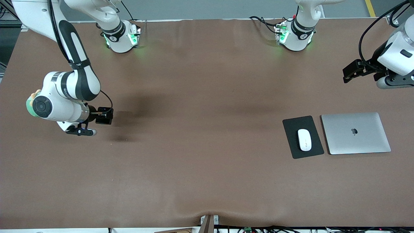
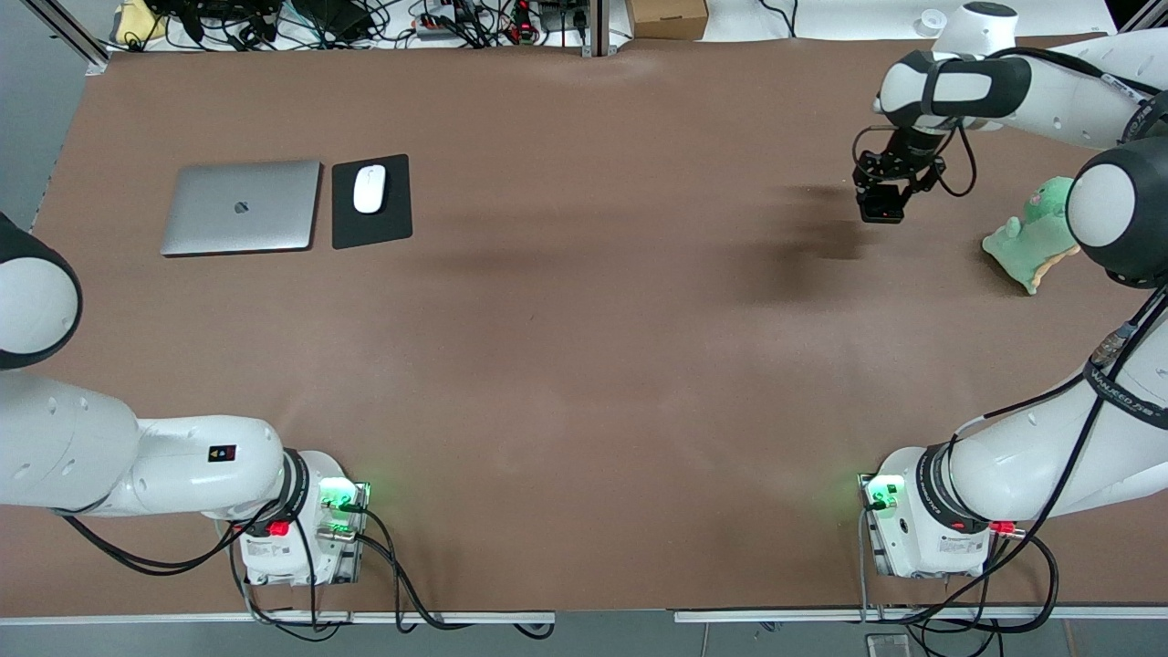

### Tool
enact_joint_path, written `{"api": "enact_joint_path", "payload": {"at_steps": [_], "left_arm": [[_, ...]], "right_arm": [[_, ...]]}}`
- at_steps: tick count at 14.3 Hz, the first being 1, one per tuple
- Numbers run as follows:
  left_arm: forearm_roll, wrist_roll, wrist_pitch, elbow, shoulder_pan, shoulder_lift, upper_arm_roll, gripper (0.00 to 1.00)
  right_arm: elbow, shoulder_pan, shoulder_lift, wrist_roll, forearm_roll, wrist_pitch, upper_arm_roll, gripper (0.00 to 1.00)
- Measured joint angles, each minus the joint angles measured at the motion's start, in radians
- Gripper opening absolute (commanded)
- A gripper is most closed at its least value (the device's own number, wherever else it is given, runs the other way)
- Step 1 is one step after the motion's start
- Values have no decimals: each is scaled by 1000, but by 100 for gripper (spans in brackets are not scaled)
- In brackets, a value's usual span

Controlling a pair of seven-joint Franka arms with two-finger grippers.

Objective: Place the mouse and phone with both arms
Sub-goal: 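Lower the phone beside the plush toy and open the right gripper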

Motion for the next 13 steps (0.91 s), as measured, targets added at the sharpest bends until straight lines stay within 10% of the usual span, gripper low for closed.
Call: {"api": "enact_joint_path", "payload": {"at_steps": [13], "left_arm": [[0,0,2,0,0,-1,-1,100]], "right_arm": [[-148,-134,57,-160,-26,227,2,0]]}}
